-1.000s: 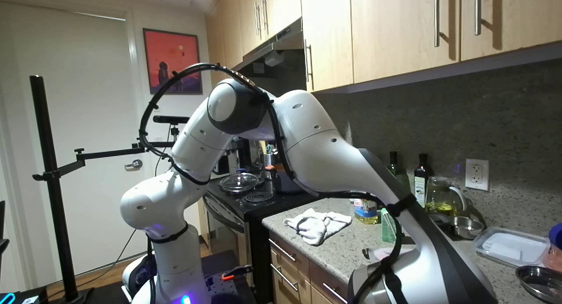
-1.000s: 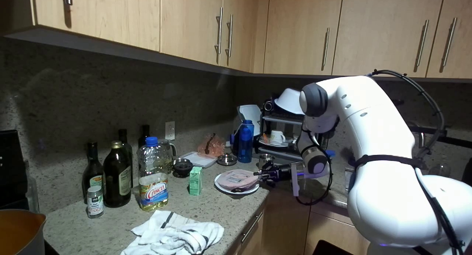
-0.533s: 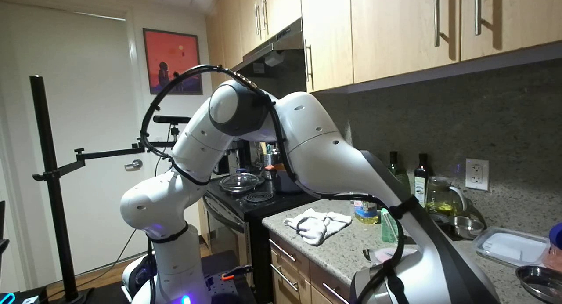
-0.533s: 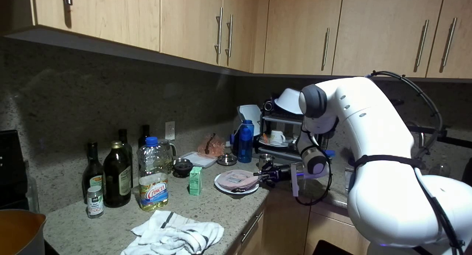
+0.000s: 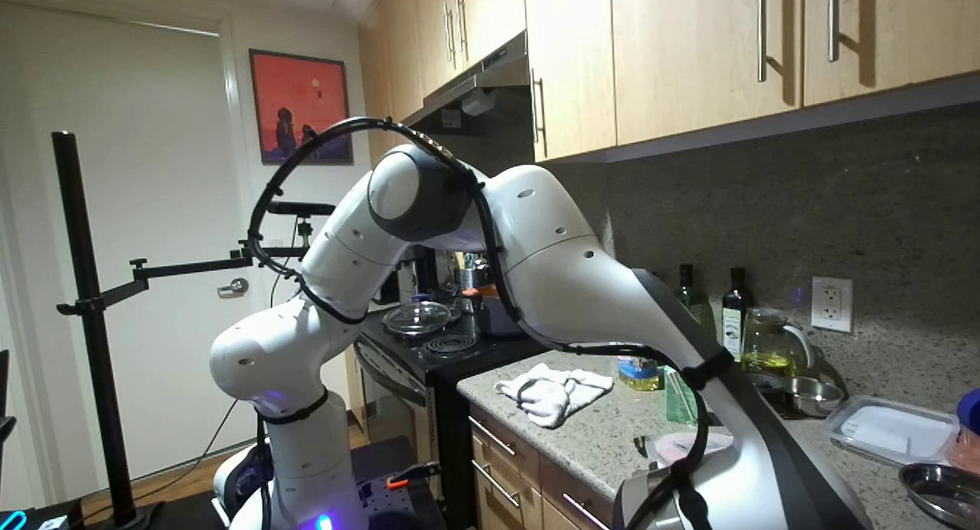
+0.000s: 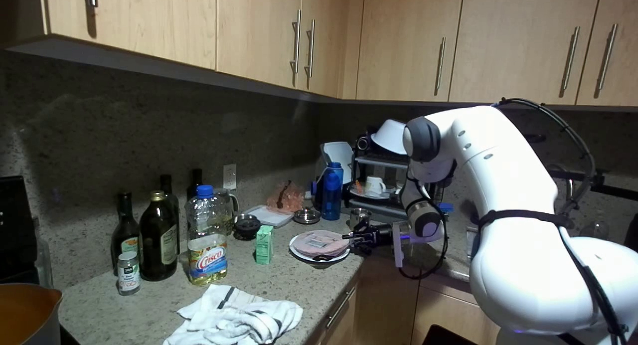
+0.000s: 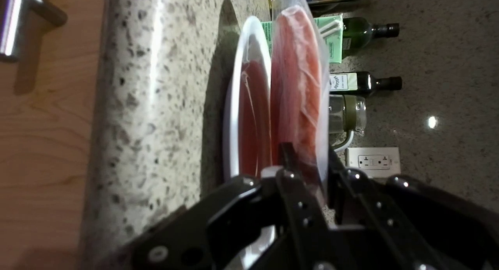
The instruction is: Put the object on top of the white towel on the white plate
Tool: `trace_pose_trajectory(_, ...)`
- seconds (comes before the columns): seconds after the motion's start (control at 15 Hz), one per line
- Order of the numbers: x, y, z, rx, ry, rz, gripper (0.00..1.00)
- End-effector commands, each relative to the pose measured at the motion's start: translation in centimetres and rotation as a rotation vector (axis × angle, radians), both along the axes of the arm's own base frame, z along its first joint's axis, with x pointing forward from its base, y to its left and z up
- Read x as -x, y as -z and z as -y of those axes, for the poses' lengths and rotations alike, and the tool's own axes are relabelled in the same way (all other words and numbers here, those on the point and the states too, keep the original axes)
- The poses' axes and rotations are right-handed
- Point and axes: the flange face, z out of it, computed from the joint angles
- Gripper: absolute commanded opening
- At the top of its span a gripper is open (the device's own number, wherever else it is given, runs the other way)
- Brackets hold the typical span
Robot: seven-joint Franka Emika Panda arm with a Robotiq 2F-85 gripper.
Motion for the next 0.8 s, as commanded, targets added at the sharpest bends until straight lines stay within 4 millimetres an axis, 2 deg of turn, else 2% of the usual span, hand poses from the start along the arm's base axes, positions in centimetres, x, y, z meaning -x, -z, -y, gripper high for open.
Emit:
trace_pose_trajectory(0.0,-0.73,0.38,0.07,-0.006,0.004,-0.018,0.05)
trace_pose_trajectory(0.33,-0.73,0.37,0.19,-0.011,0.006,-0.027,0.07)
trace_pose_trajectory(0.47,-0.73,0.34,0.21,-0.011,0.008,-0.028,0.33)
trace_pose_trajectory(0.73,-0.71,0.77,0.12,-0.012,0.010,-0.038,0.63)
